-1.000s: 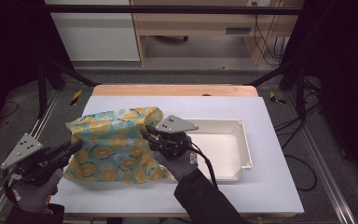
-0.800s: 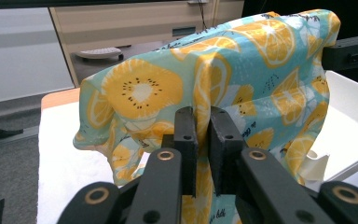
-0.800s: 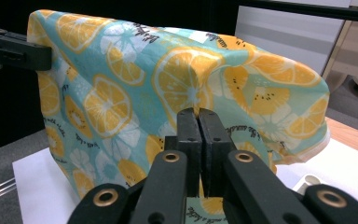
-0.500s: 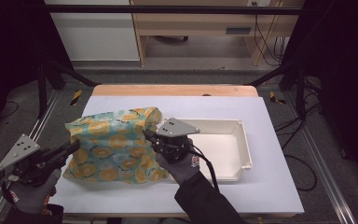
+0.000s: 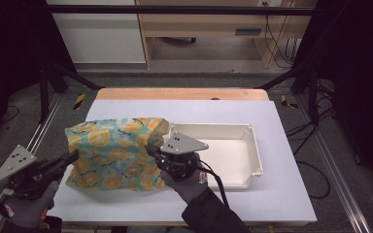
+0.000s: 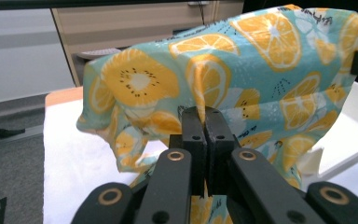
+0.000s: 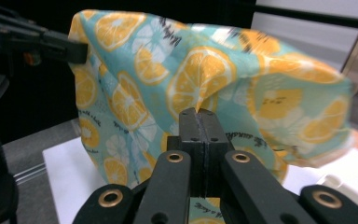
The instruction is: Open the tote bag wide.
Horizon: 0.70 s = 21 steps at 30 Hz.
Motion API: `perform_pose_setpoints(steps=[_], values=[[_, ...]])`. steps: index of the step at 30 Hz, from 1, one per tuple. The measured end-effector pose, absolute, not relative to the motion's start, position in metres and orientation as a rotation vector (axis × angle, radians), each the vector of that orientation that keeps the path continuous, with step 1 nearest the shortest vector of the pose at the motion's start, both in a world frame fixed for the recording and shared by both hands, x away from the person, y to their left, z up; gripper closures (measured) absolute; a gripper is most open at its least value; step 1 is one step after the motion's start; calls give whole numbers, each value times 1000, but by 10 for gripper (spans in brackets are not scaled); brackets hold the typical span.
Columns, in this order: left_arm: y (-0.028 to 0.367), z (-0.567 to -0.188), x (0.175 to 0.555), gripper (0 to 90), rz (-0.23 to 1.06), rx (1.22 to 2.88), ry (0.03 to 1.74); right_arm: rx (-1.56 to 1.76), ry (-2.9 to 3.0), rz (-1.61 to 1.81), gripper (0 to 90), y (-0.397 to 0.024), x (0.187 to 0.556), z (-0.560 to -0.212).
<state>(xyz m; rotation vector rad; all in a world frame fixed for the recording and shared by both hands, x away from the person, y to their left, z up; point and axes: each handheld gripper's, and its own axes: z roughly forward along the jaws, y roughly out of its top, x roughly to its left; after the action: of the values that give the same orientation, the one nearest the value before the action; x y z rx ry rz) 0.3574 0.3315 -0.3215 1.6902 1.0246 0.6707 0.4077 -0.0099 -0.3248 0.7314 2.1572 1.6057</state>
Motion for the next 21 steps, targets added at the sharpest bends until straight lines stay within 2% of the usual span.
perform_pose_setpoints(steps=[13,17,21], values=[[322,-341,365,891,643,1774,1038,812,2220,1572,884,-4,420,-359],[324,-343,366,892,640,1776,1049,815,2191,1606,790,-8,419,-355],[324,-343,367,892,639,1776,1049,822,2116,1656,635,-16,420,-342]])
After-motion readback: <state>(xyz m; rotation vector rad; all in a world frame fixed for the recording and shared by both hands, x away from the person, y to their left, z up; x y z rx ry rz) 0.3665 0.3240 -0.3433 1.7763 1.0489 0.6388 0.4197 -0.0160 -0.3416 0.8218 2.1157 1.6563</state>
